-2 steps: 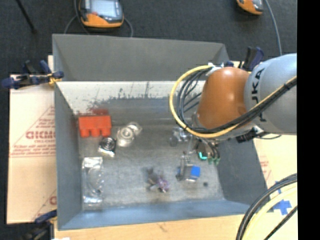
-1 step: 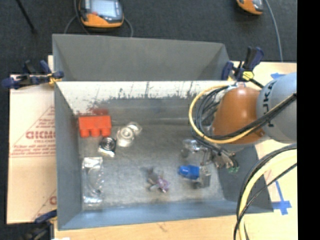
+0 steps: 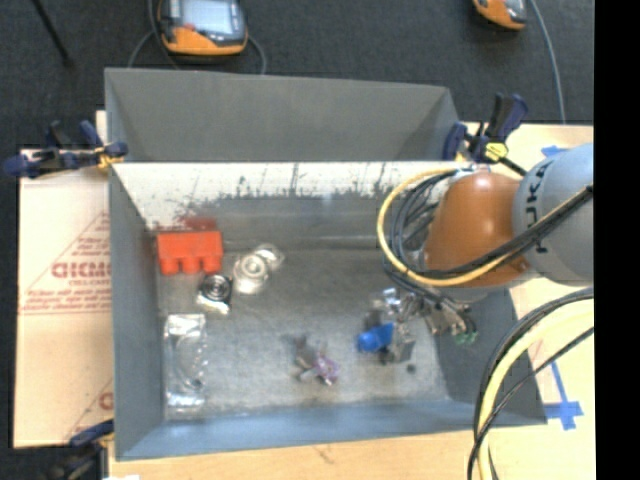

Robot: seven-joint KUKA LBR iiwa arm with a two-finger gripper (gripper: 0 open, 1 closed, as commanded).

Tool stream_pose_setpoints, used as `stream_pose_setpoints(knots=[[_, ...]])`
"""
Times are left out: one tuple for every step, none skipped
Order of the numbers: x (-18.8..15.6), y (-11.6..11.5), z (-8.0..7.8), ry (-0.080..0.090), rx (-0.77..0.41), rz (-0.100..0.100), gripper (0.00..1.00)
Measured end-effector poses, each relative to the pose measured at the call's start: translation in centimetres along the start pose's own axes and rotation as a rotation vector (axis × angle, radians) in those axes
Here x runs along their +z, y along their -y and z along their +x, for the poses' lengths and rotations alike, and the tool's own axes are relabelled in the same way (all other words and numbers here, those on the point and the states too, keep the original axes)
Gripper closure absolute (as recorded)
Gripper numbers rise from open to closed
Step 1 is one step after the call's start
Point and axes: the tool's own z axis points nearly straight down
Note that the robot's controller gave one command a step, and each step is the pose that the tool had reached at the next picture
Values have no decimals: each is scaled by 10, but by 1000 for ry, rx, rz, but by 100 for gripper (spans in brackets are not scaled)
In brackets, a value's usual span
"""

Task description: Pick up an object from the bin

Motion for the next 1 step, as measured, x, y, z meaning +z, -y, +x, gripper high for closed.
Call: stream_pose_setpoints(knots=[[-150,21,23,5,43,3,100]])
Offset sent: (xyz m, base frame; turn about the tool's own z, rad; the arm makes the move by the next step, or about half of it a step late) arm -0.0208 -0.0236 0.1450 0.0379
